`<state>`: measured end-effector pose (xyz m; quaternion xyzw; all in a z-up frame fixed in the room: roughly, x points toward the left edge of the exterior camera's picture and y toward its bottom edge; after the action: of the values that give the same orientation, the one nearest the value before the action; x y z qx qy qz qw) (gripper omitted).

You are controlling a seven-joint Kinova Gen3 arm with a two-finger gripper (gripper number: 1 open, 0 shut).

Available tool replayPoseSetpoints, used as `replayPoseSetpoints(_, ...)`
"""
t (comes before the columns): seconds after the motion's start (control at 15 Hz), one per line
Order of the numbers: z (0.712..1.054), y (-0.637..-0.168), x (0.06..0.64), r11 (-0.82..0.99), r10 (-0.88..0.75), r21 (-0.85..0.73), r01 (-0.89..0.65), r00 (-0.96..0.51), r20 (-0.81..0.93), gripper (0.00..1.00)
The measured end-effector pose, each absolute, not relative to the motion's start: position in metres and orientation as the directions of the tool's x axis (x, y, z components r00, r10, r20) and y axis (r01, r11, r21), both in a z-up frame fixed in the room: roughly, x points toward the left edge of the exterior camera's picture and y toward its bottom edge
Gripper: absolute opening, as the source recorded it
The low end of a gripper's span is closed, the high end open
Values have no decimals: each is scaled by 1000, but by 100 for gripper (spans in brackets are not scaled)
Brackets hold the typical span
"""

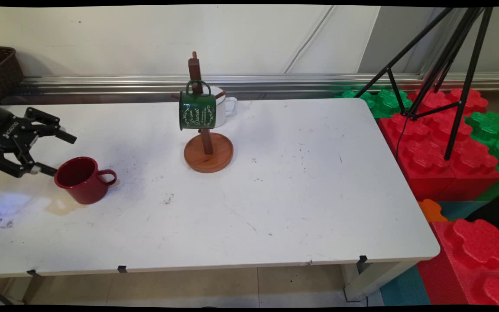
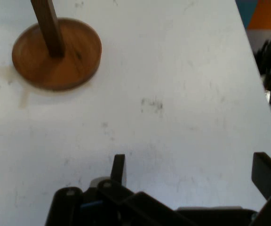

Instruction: Pick up the green mug from the rack

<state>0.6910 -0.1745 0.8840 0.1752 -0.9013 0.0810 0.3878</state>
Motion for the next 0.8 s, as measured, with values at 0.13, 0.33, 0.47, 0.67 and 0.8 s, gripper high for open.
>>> replayPoseSetpoints(0.13, 887, -174, 690, 918, -270, 15, -397, -594, 758, 100)
replayPoseSetpoints(0.33, 890, -175, 689, 908, -285, 41, -417, -543, 790, 100)
replayPoseSetpoints(0.47, 892, -176, 689, 903, -292, 57, -426, -511, 809, 100)
replayPoseSetpoints(0.67, 893, -176, 687, 897, -299, 84, -435, -453, 840, 100)
replayPoseSetpoints(0.8, 893, -177, 684, 894, -301, 100, -436, -421, 856, 100)
